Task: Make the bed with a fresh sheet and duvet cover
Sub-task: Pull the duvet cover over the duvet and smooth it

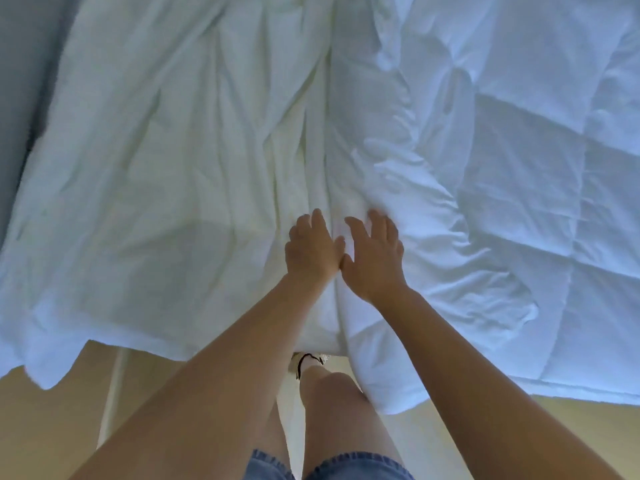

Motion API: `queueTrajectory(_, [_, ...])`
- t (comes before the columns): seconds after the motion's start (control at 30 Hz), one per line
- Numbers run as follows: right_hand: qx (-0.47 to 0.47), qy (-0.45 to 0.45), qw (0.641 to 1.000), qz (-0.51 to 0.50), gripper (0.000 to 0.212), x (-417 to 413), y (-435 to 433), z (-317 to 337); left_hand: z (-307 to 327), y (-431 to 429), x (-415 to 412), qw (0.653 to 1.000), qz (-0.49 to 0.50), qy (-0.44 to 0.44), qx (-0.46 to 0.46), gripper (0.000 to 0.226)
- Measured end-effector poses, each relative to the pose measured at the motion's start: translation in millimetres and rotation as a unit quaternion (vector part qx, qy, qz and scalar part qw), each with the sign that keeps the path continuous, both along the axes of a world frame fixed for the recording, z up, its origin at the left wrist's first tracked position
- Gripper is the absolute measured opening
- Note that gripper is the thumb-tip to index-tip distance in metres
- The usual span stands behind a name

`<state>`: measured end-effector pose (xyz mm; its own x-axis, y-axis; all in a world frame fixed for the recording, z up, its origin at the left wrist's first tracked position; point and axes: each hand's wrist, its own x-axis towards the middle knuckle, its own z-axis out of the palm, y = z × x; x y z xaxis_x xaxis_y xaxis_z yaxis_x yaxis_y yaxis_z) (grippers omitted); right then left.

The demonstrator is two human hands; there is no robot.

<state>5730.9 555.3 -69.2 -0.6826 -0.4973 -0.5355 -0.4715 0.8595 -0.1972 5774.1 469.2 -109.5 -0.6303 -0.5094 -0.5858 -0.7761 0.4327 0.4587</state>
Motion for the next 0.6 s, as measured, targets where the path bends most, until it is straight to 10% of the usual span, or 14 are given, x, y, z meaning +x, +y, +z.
queueTrajectory(0.17, [0.146,-0.010,0.989,-0.005,0.090,-22,-3,-53,-53,-13,-19,0.996,-0.038,-0.022,-0.079,0.076])
queueTrajectory(0.3, [0.156,0.030,0.987,-0.031,0.090,-27,2,-68,-65,-17,-27,0.996,-0.032,-0.039,-0.070,0.035])
queueTrajectory(0.6, [0.043,0.018,0.969,-0.243,0.063,-56,4,-43,40,-79,-11,0.885,0.404,0.108,0.206,0.031])
